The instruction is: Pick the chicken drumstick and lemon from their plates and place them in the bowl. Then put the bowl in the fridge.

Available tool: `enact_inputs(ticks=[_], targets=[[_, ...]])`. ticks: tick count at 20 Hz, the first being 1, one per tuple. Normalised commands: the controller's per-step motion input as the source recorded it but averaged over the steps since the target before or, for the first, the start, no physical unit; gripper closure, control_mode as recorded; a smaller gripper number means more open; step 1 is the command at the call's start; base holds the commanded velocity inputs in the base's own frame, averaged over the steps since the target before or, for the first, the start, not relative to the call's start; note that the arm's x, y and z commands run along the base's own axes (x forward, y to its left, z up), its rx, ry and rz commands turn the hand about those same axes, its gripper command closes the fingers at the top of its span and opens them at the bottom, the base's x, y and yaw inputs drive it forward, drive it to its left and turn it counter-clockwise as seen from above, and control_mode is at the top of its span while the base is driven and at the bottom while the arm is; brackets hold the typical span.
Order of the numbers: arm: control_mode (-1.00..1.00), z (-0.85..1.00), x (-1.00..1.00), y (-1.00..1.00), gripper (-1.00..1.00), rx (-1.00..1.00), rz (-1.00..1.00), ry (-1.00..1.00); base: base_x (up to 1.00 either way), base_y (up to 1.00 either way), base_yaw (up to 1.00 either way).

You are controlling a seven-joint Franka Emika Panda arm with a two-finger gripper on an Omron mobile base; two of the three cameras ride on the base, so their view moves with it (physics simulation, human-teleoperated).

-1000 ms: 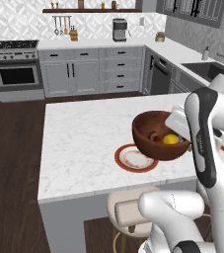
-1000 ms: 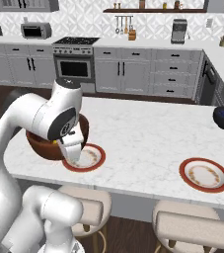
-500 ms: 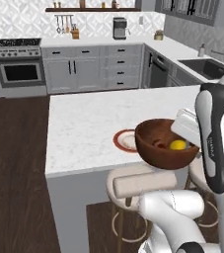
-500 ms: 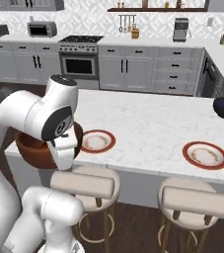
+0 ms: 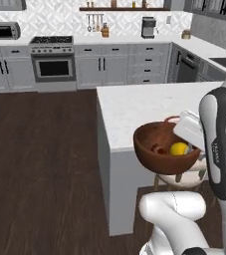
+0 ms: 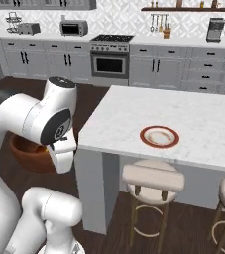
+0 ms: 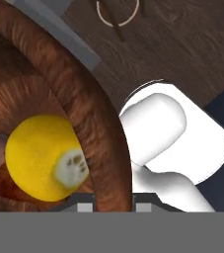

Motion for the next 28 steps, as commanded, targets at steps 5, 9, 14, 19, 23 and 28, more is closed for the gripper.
enact_inputs(ticks=[5,9,14,19,23,28], targets=[[1.00,0.00,0.00,0.00,1.00,0.00,0.00,0.00,0.04,1.00,0.03],[1.00,0.00,0.00,0.00,1.00,0.00,0.00,0.00,0.02,1.00,0.00],[1.00,0.00,0.00,0.00,1.00,0.00,0.00,0.00,0.08,1.00,0.00],[1.00,0.00,0.00,0.00,1.00,0.00,0.00,0.00,0.91,1.00,0.01],[1.00,0.00,0.00,0.00,1.00,0.00,0.00,0.00,1.00,0.81,0.06],[1.00,0.00,0.00,0.00,1.00,0.00,0.00,0.00,1.00,0.48,0.02]])
